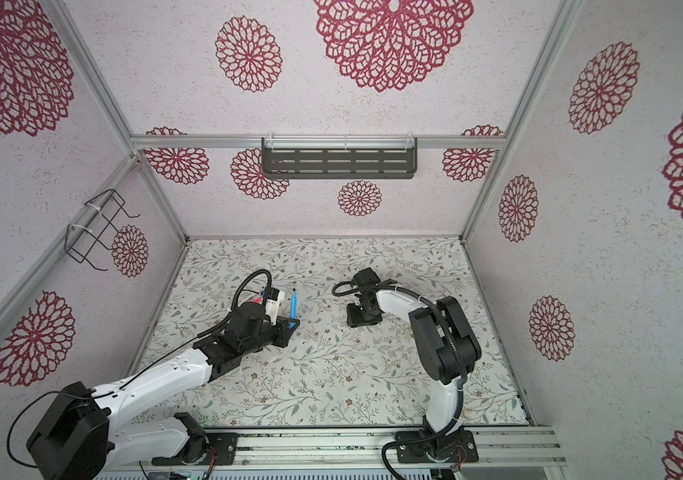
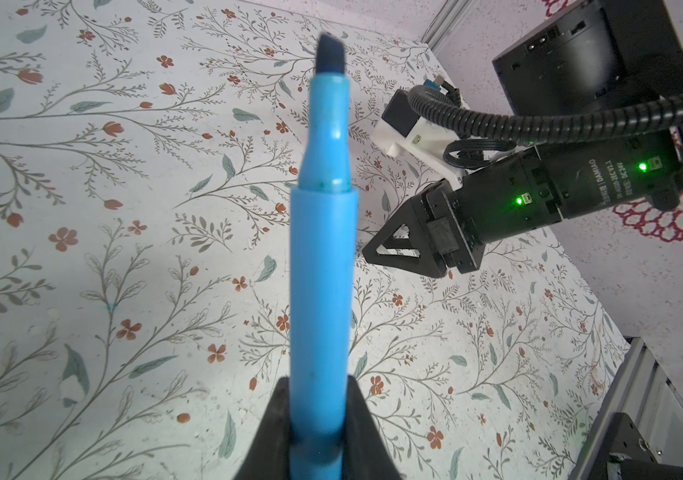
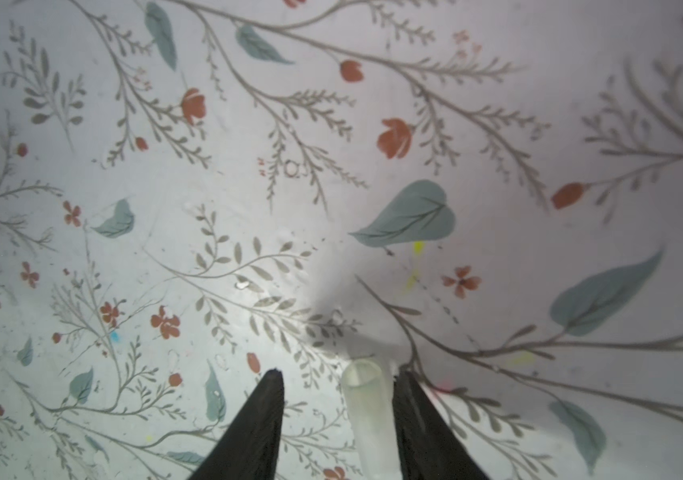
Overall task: Insert the pens into the pen caps
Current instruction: 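Lower the right gripper around the clear cap and close on it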
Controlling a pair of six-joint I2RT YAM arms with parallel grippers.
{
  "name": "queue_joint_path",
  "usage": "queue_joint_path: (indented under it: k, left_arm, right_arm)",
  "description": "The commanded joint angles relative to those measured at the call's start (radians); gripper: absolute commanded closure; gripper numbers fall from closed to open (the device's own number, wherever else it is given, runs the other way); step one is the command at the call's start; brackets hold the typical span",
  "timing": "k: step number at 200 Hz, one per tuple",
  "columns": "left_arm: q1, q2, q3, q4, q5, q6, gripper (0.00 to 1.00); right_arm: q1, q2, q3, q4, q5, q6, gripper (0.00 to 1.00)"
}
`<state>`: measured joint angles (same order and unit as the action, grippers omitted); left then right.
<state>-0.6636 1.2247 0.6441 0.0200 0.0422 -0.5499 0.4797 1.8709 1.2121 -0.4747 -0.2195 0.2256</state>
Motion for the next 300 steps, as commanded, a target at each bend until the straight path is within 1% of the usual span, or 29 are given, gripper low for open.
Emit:
queue_joint_path:
  k: [1,64,151,233,300]
  left_arm:
    - [0.012,-0.034,-0.011,-0.006,-0.008,0.011,0.97]
    - [0.024,-0.054,-0.024,-0.008,-0.005,0.009,0.97]
    - [0.039,-0.081,-0.032,-0.012,-0.001,0.006,0.97]
    - [0.050,-0.112,-0.044,-0.025,-0.003,0.007,0.97]
    - [0.062,-0.133,-0.064,-0.023,0.002,0.001,0.97]
  right_arm:
    - [0.021,0.010,0.018,-0.002,-0.047,-0.027,0.54]
    - [0.050,-0.003,0.030,-0.015,-0.090,-0.038,0.54]
    - [0.101,0.024,0.058,-0.030,-0.112,-0.052,0.53]
    - [0.144,0.033,0.064,-0.039,-0.118,-0.052,0.53]
    - [0.175,-0.004,0.055,-0.076,-0.083,-0.046,0.54]
